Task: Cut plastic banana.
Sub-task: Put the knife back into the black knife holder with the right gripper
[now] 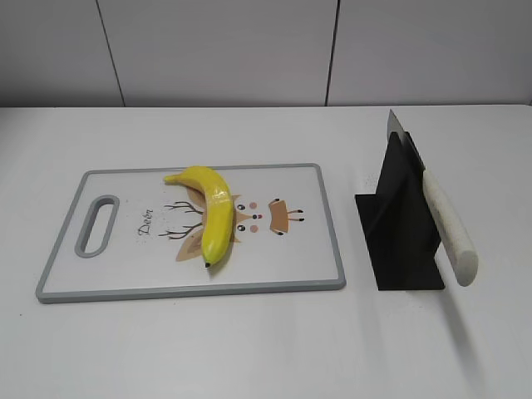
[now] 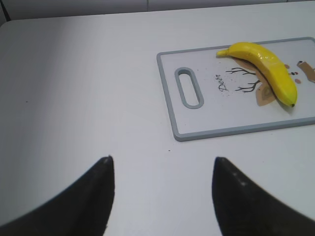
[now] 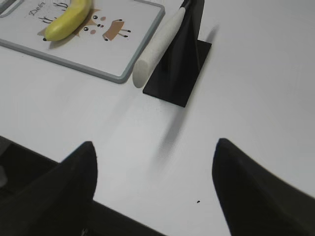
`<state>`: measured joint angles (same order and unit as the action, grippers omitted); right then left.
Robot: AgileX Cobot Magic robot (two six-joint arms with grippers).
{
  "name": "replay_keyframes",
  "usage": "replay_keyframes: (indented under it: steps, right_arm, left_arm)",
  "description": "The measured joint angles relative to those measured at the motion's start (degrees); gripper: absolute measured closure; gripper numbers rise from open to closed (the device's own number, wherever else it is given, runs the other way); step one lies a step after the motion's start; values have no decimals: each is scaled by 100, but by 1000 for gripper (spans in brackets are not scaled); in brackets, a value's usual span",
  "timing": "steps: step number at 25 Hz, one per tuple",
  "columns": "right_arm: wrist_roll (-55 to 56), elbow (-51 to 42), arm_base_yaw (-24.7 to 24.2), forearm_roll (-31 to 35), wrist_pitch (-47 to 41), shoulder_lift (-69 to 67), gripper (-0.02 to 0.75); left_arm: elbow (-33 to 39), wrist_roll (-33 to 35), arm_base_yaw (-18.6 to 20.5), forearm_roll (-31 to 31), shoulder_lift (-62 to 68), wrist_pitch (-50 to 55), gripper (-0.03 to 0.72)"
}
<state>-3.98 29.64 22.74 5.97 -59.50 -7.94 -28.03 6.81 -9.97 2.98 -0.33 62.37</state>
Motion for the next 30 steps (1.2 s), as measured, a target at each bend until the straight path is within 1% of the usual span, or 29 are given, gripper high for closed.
replay_keyframes:
  steps: [8,15,21,24,30]
  right_arm:
    - [0,0,0,0,21,127,182]
    - [0,0,0,0,21,803,183]
    - [0,0,-43,5,21,824,183]
    - [0,0,-276,18,21,824,183]
    - [0,0,-1350,23,21,824,183]
  left_arm:
    - [0,0,0,0,0,0,101]
    - [0,0,0,0,0,-9,101]
    - [0,0,0,0,0,-9,101]
    - [0,0,0,0,0,-9,101]
    - [0,0,0,0,0,-9,101]
